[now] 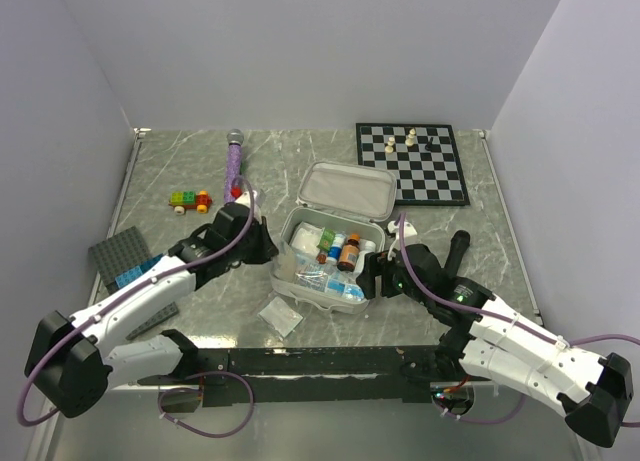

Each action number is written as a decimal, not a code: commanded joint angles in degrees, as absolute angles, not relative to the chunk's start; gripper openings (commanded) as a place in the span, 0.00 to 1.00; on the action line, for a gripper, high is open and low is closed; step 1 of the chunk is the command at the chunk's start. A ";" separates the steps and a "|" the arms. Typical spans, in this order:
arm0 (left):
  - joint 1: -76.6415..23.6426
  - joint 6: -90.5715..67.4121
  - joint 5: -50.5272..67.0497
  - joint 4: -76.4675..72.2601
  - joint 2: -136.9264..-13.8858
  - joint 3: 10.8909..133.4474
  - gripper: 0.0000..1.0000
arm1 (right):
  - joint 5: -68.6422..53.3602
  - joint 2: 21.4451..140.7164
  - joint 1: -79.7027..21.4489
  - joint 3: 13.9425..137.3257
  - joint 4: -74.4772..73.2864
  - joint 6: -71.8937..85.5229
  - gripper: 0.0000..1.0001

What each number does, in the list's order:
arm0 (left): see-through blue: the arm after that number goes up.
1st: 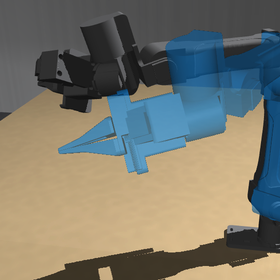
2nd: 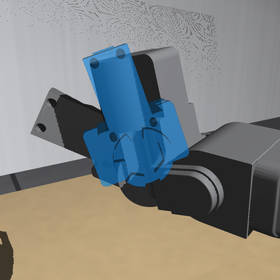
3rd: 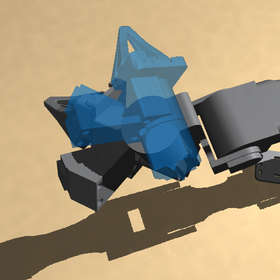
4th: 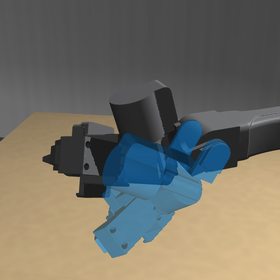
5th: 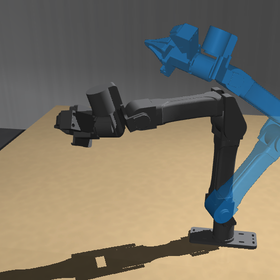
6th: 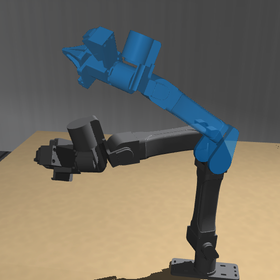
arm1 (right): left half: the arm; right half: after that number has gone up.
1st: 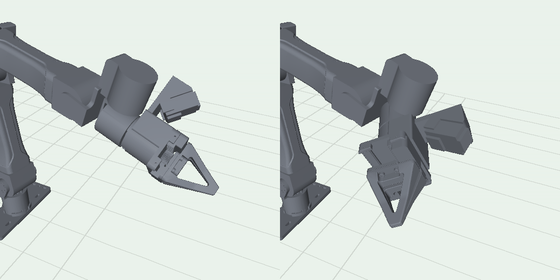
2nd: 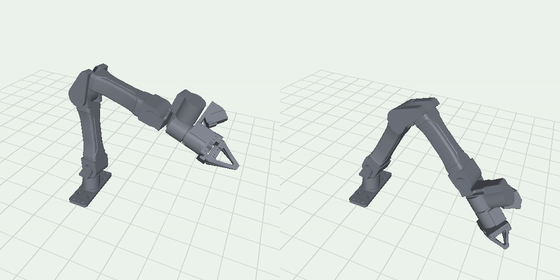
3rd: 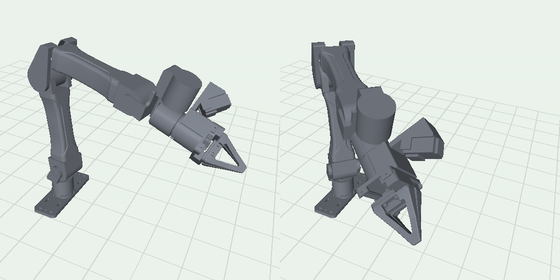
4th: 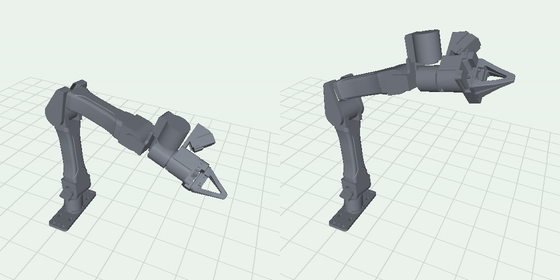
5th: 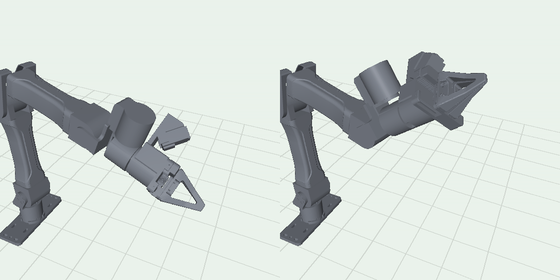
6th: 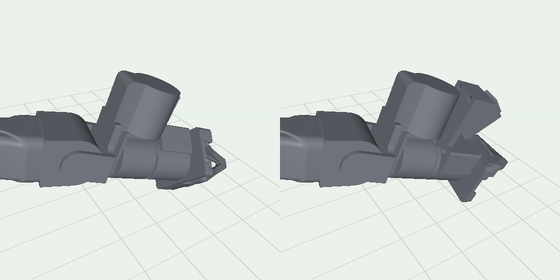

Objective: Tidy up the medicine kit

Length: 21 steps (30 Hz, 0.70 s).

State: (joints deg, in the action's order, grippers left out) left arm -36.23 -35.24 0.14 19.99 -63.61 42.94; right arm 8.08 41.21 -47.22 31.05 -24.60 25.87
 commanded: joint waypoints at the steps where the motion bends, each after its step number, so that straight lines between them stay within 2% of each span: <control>1: -36.21 -40.06 3.34 18.37 -60.21 47.89 0.01 | 8.35 40.34 -47.20 31.38 -22.59 25.66 0.83; 8: -36.74 -52.20 0.18 11.09 -57.04 45.80 0.01 | 8.09 39.73 -47.11 31.11 -22.41 25.93 0.83; 13: -38.93 -56.33 -6.68 17.57 -61.78 50.53 0.01 | 8.26 38.24 -47.11 30.68 -22.94 25.93 0.82; 21: -44.55 -68.71 -16.07 17.67 -64.25 50.63 0.01 | 8.35 36.56 -47.20 29.27 -22.94 26.63 0.83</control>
State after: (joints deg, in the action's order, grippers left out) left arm -42.44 -59.44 -9.23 18.15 -64.03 48.77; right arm 8.08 37.82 -47.22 30.24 -24.49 26.06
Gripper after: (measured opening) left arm 0.016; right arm 0.826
